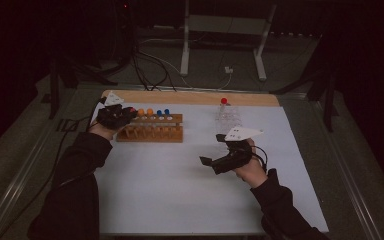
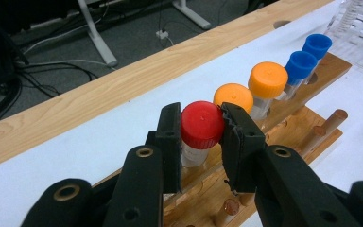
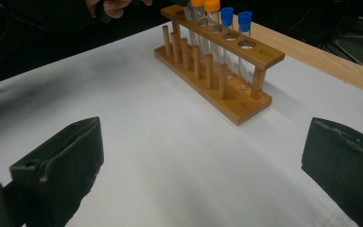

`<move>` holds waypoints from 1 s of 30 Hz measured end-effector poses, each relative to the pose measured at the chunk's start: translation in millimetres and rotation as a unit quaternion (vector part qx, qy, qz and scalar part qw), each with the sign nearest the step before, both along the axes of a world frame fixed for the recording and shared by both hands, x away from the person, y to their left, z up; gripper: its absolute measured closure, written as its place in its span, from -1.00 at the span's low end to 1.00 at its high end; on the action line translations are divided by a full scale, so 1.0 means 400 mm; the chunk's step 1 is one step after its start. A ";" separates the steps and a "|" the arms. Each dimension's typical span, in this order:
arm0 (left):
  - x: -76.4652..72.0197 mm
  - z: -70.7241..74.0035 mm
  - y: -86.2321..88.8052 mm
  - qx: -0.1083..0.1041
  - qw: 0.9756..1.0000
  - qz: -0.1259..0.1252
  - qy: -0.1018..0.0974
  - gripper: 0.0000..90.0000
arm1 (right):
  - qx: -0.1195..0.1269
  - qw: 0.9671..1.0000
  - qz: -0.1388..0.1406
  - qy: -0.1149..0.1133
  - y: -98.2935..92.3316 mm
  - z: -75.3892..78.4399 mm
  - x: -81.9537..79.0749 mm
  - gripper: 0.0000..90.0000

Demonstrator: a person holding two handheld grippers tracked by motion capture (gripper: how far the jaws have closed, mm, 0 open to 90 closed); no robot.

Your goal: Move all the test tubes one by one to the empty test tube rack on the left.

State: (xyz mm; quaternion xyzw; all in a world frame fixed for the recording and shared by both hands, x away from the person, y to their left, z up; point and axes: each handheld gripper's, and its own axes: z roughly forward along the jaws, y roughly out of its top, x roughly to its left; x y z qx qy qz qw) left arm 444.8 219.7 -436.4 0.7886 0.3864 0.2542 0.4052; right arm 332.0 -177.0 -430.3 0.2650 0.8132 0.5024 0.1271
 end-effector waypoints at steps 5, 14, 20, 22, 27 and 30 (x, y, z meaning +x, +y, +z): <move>-0.001 -0.002 0.001 -0.005 1.000 0.000 -0.001 0.59 | 0.002 1.000 -0.001 0.000 -0.003 0.001 0.001 -1.00; -0.013 -0.002 0.007 -0.019 1.000 0.002 -0.002 0.32 | 0.002 1.000 -0.004 -0.003 -0.006 0.003 0.002 -1.00; -0.036 0.004 0.019 -0.018 1.000 -0.008 0.002 -0.19 | 0.003 1.000 -0.006 -0.007 -0.010 0.009 0.000 -1.00; -0.049 0.006 0.021 -0.015 1.000 -0.009 -0.001 -0.36 | 0.004 1.000 -0.007 -0.008 -0.011 0.012 0.000 -1.00; -0.093 0.011 0.026 -0.037 0.999 -0.029 -0.006 -0.65 | 0.010 1.000 -0.016 -0.016 -0.021 0.021 0.004 -1.00; -0.128 0.011 0.024 -0.049 0.998 -0.044 -0.010 -0.83 | 0.016 0.999 -0.027 -0.027 -0.031 0.030 0.010 -1.00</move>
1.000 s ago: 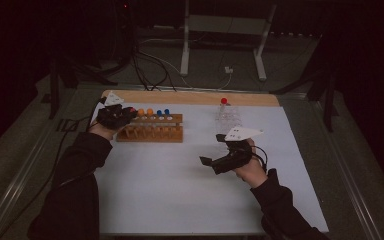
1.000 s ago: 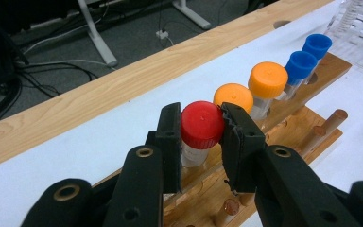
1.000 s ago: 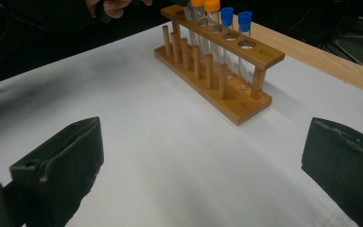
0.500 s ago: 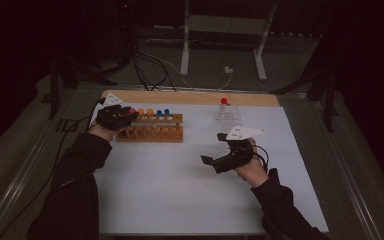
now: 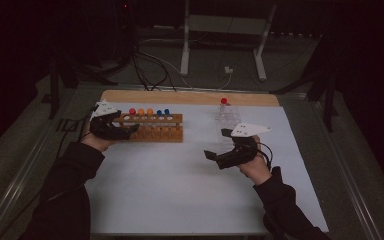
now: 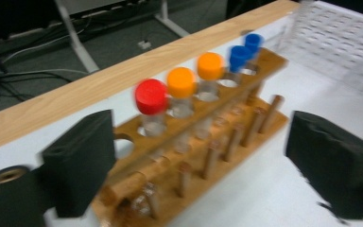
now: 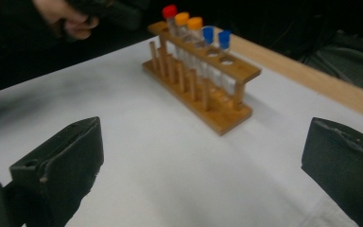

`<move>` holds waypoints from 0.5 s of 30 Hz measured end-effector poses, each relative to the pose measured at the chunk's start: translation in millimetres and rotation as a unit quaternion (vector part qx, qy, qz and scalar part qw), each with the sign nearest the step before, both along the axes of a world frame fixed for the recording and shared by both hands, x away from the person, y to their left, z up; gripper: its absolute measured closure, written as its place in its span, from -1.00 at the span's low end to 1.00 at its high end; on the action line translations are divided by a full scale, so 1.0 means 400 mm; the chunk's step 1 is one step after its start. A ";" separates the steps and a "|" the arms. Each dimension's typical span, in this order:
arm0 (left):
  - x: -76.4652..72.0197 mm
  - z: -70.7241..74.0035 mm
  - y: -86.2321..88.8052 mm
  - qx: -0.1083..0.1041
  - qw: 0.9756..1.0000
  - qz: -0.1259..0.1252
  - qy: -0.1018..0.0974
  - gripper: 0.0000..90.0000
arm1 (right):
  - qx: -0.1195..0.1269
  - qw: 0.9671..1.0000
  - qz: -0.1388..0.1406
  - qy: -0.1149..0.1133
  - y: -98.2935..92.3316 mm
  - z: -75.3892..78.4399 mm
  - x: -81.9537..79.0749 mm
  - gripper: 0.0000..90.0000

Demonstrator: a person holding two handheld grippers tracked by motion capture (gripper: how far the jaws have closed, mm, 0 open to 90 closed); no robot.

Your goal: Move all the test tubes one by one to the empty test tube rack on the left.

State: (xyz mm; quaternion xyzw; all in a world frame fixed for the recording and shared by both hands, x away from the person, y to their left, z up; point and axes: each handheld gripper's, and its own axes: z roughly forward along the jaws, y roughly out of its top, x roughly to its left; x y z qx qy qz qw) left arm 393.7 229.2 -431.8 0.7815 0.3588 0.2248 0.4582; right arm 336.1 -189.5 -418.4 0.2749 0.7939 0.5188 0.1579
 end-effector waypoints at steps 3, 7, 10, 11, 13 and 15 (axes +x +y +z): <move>-0.038 0.000 -0.003 -0.012 1.000 -0.020 -0.003 -0.94 | 0.014 1.000 -0.005 0.000 -0.016 0.010 0.013 -1.00; -0.087 -0.003 -0.014 -0.021 0.999 -0.044 -0.011 -0.95 | 0.021 1.000 -0.019 -0.012 -0.034 0.020 0.030 -1.00; -0.117 -0.005 -0.018 -0.032 0.998 -0.059 -0.013 -0.96 | 0.020 0.999 -0.030 -0.018 -0.045 0.028 0.047 -1.00; -0.126 -0.007 -0.020 -0.036 0.997 -0.063 -0.014 -0.96 | 0.016 0.999 -0.036 -0.021 -0.048 0.031 0.054 -1.00; -0.141 -0.013 -0.027 -0.040 0.997 -0.071 -0.014 -0.96 | 0.008 0.999 -0.047 -0.024 -0.052 0.035 0.070 -1.00; -0.152 -0.019 -0.033 -0.042 0.996 -0.077 -0.011 -0.96 | 0.004 0.998 -0.056 -0.024 -0.056 0.037 0.087 -1.00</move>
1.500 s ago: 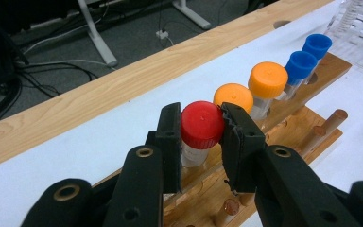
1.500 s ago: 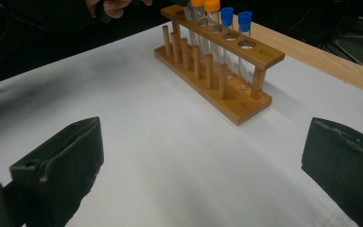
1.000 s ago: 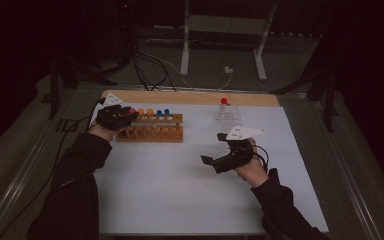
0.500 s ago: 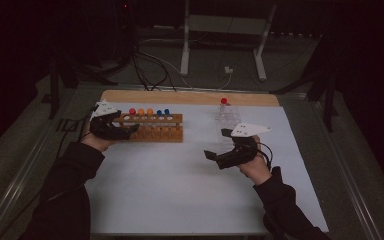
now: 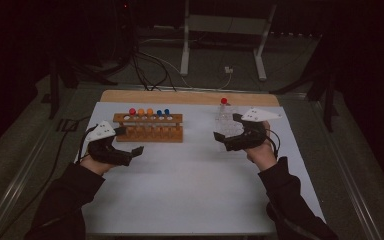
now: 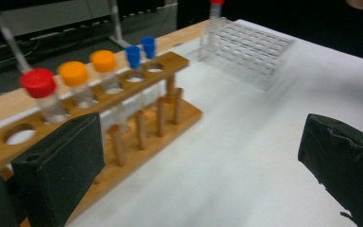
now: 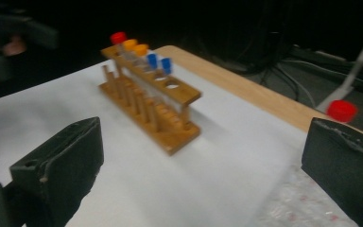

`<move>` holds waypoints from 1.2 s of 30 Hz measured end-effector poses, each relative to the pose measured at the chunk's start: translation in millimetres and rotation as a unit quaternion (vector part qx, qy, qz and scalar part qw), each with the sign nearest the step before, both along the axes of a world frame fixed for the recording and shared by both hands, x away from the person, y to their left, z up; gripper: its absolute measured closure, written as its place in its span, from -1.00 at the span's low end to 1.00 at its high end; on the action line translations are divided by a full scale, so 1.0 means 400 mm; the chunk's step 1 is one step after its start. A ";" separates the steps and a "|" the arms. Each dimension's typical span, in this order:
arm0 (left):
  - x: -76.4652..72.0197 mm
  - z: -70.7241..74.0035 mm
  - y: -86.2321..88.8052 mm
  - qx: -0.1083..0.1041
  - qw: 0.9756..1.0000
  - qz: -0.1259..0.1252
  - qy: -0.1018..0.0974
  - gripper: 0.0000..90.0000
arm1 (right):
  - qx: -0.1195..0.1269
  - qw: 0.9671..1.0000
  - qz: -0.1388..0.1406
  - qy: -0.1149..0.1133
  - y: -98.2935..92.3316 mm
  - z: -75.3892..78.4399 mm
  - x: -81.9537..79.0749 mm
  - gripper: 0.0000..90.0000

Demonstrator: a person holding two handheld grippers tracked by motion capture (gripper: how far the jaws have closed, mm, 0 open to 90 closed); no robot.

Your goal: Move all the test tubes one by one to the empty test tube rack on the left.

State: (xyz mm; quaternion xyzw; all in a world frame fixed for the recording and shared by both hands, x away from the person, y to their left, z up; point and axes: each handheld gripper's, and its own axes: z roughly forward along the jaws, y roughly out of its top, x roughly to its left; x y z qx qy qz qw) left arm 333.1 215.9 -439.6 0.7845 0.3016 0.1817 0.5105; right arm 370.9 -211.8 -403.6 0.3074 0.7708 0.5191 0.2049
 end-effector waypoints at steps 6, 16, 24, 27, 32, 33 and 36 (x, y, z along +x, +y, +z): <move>-0.014 -0.014 -0.013 -0.003 1.000 -0.010 0.008 -0.96 | -0.005 0.999 -0.037 -0.002 -0.013 -0.006 0.052 -1.00; -0.029 -0.024 -0.013 -0.006 1.000 -0.016 0.010 -0.96 | -0.035 0.996 -0.087 0.007 -0.022 -0.023 0.136 -1.00; -0.033 -0.026 -0.019 -0.003 1.000 -0.019 0.009 -0.96 | -0.061 0.990 -0.121 0.040 -0.026 -0.051 0.207 -0.95; -0.035 -0.024 -0.023 -0.001 1.000 -0.021 0.005 -0.96 | -0.078 0.987 -0.127 0.054 -0.026 -0.064 0.232 -0.91; -0.037 -0.023 -0.027 0.003 1.000 -0.019 0.004 -0.96 | -0.096 0.983 -0.136 0.077 -0.022 -0.089 0.266 -0.63; -0.036 -0.025 -0.028 0.002 1.000 -0.021 0.006 -0.96 | -0.097 0.983 -0.136 0.081 -0.023 -0.094 0.273 -0.53; -0.035 -0.028 -0.030 0.004 1.000 -0.022 0.008 -0.96 | -0.101 0.980 -0.145 0.092 -0.020 -0.100 0.298 -0.43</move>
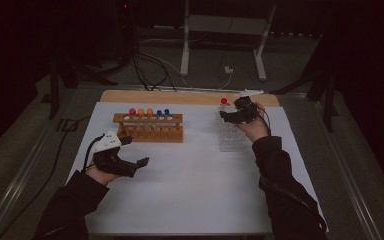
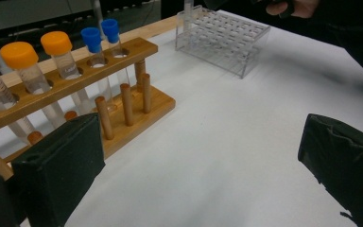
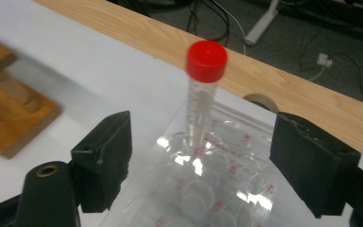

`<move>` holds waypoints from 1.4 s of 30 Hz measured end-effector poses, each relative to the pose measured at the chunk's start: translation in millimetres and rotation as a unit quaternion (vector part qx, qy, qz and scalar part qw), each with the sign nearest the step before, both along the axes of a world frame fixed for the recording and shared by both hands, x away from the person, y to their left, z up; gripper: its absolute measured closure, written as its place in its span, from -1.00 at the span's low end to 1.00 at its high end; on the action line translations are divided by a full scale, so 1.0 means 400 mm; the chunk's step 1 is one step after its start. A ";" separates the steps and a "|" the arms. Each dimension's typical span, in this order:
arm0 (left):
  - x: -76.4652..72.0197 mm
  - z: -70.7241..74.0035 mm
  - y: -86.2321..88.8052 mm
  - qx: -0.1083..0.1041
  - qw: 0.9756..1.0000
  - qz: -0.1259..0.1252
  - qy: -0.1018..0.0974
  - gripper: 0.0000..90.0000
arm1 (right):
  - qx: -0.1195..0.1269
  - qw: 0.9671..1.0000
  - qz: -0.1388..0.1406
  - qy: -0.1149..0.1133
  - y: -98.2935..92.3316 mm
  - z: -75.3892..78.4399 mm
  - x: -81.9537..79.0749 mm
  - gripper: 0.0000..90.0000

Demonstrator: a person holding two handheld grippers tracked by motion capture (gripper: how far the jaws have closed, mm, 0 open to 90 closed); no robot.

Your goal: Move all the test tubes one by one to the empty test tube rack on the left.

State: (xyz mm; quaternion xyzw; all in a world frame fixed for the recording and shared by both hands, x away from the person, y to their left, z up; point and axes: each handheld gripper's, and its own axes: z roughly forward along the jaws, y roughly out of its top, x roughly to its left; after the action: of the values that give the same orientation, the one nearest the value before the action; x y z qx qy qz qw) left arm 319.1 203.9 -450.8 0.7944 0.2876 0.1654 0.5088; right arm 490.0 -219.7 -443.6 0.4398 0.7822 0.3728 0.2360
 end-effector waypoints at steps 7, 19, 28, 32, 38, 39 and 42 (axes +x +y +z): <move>-0.001 0.002 -0.001 -0.001 1.000 0.001 -0.003 -0.96 | 0.006 1.000 -0.004 0.019 0.015 -0.006 0.041 -0.06; -0.001 -0.002 0.000 0.000 1.000 -0.002 -0.002 -0.96 | 0.002 1.000 -0.009 0.026 0.031 -0.020 0.073 0.40; -0.001 -0.003 -0.001 0.000 1.000 0.000 0.000 -0.95 | -0.008 1.000 -0.006 0.020 0.046 -0.019 0.070 0.65; 0.000 -0.005 -0.002 0.001 1.000 -0.003 0.003 -0.96 | -0.009 1.000 -0.002 0.012 0.043 -0.003 0.065 0.65; 0.001 -0.005 -0.005 0.003 1.000 -0.005 0.005 -0.96 | -0.007 1.000 -0.001 -0.007 0.042 0.032 0.052 0.65; 0.001 -0.005 -0.005 0.003 1.000 -0.004 0.005 -0.96 | -0.005 1.000 -0.001 -0.011 0.042 0.037 0.048 0.65; 0.001 -0.005 -0.006 0.004 1.000 -0.006 0.007 -0.96 | -0.007 1.000 -0.001 -0.019 0.043 0.051 0.041 0.65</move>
State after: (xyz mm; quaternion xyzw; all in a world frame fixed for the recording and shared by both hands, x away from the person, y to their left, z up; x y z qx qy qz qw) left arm 319.5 201.6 -452.8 0.7991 0.2858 0.1579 0.5047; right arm 506.3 -202.3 -423.1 0.4321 0.7798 0.3749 0.2545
